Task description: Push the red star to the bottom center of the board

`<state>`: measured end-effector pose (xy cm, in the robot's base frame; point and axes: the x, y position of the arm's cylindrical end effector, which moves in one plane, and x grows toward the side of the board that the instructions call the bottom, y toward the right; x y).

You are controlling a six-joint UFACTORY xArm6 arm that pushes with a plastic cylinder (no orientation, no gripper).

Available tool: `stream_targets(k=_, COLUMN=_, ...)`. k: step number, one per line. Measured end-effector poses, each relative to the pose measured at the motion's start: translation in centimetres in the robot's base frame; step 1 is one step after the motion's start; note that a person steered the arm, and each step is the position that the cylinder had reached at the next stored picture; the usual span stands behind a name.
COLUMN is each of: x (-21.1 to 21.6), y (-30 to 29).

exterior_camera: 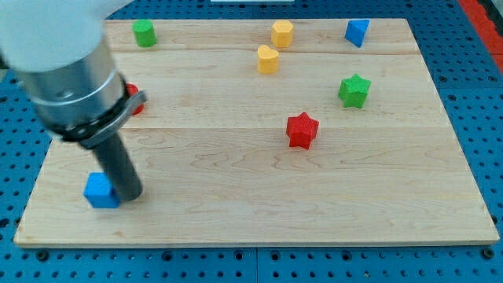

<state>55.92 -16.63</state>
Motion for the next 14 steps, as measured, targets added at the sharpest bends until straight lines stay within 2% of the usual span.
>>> stream_targets(k=1, x=0.3, y=1.5)
stream_targets(k=2, x=-5.0, y=6.1)
stream_targets(k=3, x=-8.5, y=6.2)
stream_targets(k=8, x=-10.2, y=6.0)
stream_targets(k=9, x=-10.2, y=10.8)
stream_targets(k=10, x=-9.8, y=13.0)
stream_targets(k=11, x=-12.2, y=14.0)
stream_targets(k=12, x=-15.9, y=21.5)
stream_targets(k=13, x=-16.0, y=27.5)
stream_targets(k=14, x=-11.1, y=25.0)
